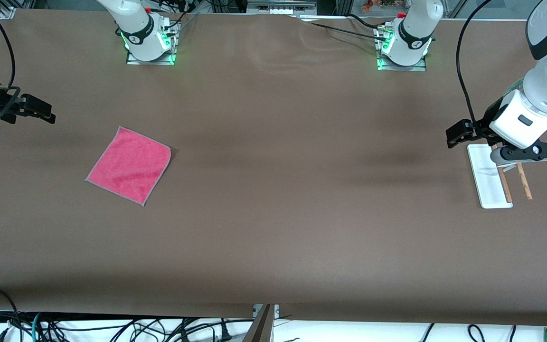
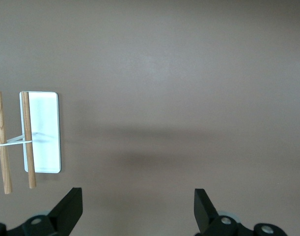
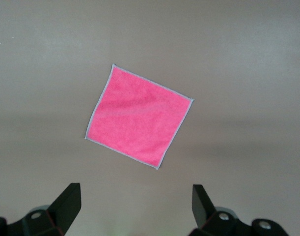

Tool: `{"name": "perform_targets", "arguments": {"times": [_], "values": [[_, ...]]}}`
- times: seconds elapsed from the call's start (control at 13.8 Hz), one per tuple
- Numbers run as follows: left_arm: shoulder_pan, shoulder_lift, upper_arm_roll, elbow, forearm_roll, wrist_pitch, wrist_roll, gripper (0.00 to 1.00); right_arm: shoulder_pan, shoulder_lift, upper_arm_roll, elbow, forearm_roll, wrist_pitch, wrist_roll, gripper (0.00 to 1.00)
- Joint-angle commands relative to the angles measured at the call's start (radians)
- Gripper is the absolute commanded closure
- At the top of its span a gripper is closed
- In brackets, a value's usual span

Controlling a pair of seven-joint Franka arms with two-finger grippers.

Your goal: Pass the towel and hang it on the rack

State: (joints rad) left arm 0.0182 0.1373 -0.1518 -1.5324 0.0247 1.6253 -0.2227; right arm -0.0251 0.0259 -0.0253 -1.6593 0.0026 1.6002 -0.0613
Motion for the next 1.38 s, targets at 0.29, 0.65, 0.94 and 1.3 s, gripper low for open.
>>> {"name": "perform_targets", "arguments": {"times": [0.29,0.65,0.94,1.3], "values": [[-0.003,0.012,-0.002,0.032,0.021,-0.010,0.011,0.00,-0.009,0.000,0.002,0.006,0.014,0.003,-0.018,0.00],[-0.004,0.012,-0.002,0.031,0.023,-0.010,0.011,0.00,-0.009,0.002,0.002,0.006,0.014,0.004,-0.018,0.00],[-0.004,0.012,-0.002,0.031,0.023,-0.010,0.009,0.00,-0.009,0.017,0.002,0.006,0.013,0.006,-0.018,0.00],[-0.004,0.012,-0.002,0.029,0.023,-0.010,0.011,0.00,-0.009,0.081,0.002,0.000,-0.012,-0.005,-0.005,0.00]]}}
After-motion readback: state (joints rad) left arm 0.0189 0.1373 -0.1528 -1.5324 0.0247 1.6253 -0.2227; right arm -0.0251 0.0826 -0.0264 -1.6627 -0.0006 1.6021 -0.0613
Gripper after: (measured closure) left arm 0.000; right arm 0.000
